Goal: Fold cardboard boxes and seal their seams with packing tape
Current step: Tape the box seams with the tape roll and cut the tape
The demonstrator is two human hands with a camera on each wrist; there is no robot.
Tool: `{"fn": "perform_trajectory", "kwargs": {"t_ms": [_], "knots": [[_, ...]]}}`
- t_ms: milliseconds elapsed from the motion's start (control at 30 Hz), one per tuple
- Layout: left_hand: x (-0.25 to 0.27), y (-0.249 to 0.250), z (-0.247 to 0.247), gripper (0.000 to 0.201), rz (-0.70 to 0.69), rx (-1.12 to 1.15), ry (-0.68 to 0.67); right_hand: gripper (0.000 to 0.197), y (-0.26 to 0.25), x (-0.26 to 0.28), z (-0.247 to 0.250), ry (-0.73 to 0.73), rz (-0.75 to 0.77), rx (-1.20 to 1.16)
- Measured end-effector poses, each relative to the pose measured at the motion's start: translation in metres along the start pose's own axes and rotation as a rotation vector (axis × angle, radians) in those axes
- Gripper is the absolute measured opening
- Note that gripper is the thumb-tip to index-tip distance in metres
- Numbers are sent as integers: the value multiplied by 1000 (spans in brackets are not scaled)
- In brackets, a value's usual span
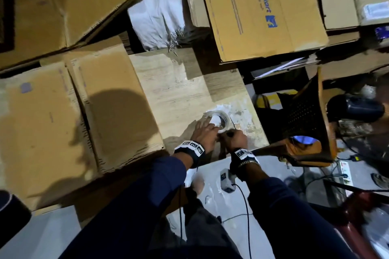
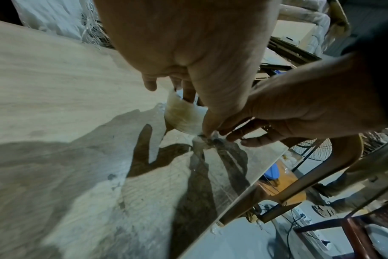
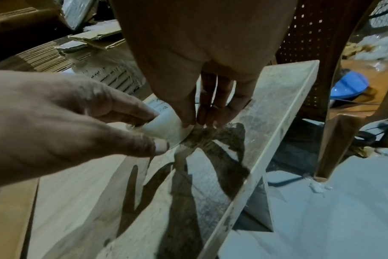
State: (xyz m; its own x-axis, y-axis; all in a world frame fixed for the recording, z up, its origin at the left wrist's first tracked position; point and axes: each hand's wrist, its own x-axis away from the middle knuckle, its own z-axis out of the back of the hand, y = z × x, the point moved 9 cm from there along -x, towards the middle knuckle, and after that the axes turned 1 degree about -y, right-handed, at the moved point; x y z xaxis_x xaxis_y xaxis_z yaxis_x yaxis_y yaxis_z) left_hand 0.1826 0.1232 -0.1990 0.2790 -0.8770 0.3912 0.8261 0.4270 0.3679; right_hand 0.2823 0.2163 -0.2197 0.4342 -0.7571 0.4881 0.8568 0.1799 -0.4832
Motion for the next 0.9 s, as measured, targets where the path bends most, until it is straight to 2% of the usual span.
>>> {"fn": "perform_trajectory", "kwargs": {"t_ms": [133, 267, 333, 433, 533, 600, 667, 767, 900], "knots": [[0, -5, 12, 56, 63, -73, 58, 22, -21, 3, 12, 41, 133, 35], [15, -28, 62, 61, 148, -18, 125, 18, -82, 10, 38, 54, 325, 96], [29, -43, 90, 56, 164, -6, 173, 11, -115, 13, 55, 65, 354, 26], [66, -64, 146, 48, 162, 61, 344, 8, -170, 20, 66, -29, 361, -186], [121, -87, 203, 38, 181, 149, 485, 5, -236, 43, 68, -73, 474, -308], [158, -116, 228, 31, 201, 256, 563, 14, -283, 72, 59, -140, 549, -404], [192, -149, 242, 26, 212, 397, 640, 13, -322, 102, 42, -247, 577, -513], [246, -193, 249, 23, 204, 574, 689, 35, -371, 142, 1, -432, 564, -609], [308, -238, 242, 32, 194, 811, 768, 33, -410, 185, -61, -548, 546, -611]]}}
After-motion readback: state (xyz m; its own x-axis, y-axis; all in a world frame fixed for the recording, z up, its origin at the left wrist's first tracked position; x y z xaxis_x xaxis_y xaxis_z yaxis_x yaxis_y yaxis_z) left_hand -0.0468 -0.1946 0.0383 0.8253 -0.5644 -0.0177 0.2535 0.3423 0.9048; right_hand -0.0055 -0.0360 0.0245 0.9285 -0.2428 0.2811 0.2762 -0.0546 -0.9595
